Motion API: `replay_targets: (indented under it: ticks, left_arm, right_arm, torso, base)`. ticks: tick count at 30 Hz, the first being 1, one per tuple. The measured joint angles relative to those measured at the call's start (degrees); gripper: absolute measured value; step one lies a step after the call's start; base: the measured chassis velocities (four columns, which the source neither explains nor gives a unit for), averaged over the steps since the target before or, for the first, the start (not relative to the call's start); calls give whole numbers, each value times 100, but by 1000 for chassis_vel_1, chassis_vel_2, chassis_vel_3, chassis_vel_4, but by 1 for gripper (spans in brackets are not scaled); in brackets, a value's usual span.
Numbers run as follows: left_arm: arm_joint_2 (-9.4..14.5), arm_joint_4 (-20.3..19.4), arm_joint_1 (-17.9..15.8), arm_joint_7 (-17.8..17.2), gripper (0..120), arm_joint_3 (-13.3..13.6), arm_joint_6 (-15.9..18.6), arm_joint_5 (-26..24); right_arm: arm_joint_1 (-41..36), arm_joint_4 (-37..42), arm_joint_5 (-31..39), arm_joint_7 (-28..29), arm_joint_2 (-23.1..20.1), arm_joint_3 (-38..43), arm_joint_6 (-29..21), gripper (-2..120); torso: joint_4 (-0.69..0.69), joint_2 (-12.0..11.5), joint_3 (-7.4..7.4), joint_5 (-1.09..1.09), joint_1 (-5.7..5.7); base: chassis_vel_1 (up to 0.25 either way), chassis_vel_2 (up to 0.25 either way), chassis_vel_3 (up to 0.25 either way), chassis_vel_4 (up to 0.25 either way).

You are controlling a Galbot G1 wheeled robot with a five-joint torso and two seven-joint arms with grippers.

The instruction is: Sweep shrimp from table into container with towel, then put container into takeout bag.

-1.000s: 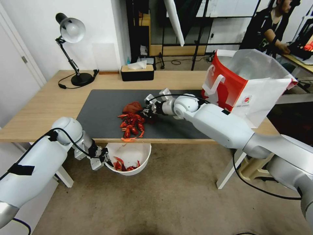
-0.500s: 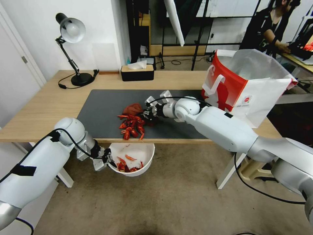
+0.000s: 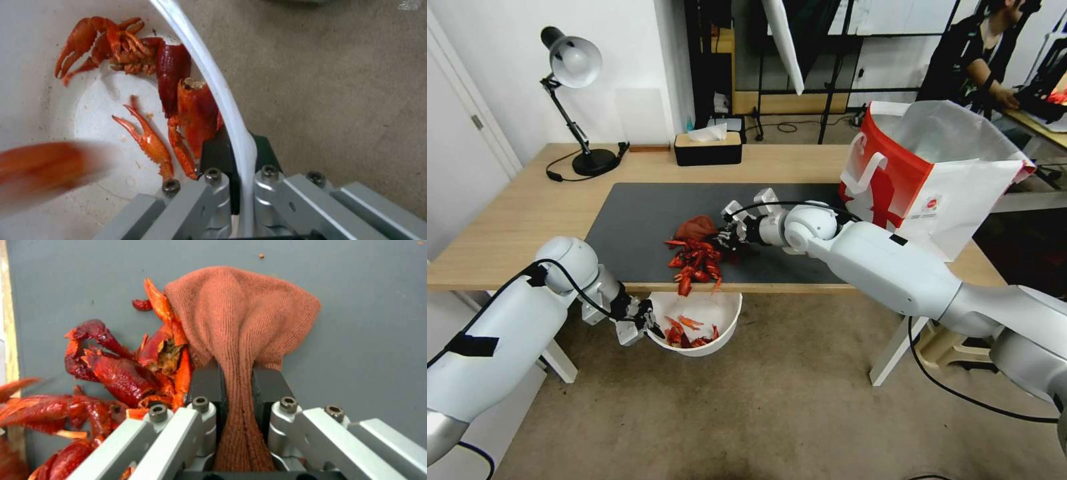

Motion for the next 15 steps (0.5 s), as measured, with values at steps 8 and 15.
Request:
replay_targets:
  ticks: [8,15]
  left_arm:
    - [-7,-3,-16,1,0,10,1,-3]
    - [-33,2,-2,1,0,10,1,5]
  right_arm:
    - [-55,217,96,83,-115,18,-14,9]
    - [-118,451,172,146,-166,49,-48,9]
  torso:
    - [0,0,0,0,0]
    - [0,0,0,0,0]
  base:
    - [0,0,0,0]
    - [0,0,0,0]
